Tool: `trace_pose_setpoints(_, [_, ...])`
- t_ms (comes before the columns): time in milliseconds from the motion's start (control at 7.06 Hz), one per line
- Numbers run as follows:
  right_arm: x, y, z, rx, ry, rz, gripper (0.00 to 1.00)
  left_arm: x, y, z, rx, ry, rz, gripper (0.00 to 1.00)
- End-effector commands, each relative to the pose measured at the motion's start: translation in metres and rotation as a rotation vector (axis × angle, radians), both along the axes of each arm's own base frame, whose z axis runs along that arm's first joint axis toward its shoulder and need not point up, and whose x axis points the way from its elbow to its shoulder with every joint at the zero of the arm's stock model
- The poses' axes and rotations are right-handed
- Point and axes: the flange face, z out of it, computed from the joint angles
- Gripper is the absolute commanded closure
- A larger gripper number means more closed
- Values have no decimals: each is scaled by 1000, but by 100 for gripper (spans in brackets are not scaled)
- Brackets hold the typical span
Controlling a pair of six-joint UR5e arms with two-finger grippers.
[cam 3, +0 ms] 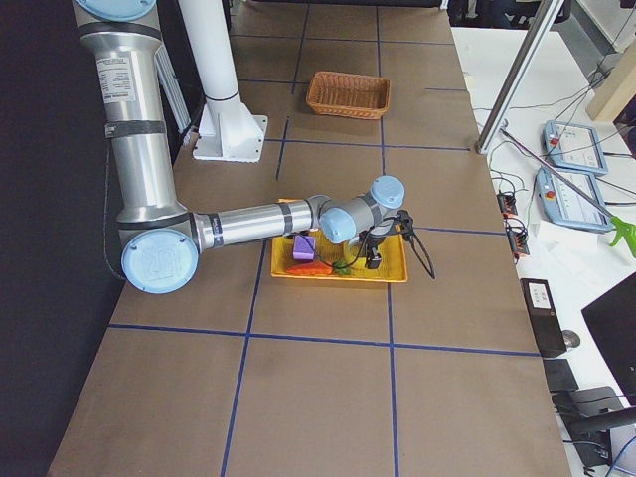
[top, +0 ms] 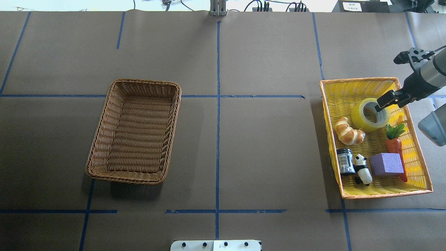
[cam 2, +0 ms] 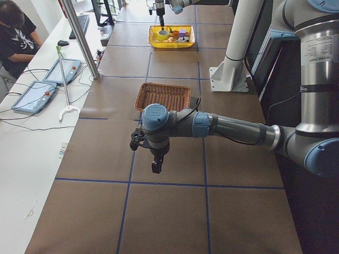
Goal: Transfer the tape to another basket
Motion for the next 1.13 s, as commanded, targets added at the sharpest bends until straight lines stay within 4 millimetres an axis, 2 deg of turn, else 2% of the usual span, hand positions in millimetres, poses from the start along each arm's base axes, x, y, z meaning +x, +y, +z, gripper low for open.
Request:
trace_pose_setpoints(0, [-13, 2, 10, 1, 25, -16, 18, 0, 0, 0, 0, 0, 0, 0])
trace_pose_setpoints(142, [-16, 3, 13, 2, 37, -19, 25, 0, 0, 0, 0, 0, 0, 0])
trace_pose_setpoints(425, [-20, 4, 21, -13, 46, -25, 58, 0, -1, -2, 3, 0, 0, 0])
trace_pose_setpoints(567, [-21, 2, 20, -11, 43, -26, 99, 0, 0, -5, 12, 2, 1, 0])
trace_pose_setpoints(708, [-22, 0, 14, -3, 37, -25, 100, 0, -1, -8, 15, 0, -3, 0])
trace_pose_setpoints(850, [-8, -4, -5, 19, 3, -5, 100, 0, -4, -12, 22, 3, -4, 0])
trace_pose_setpoints(992, [16, 2, -72, 89, -104, 8, 100, 7, -4, -30, 51, 102, 1, 0])
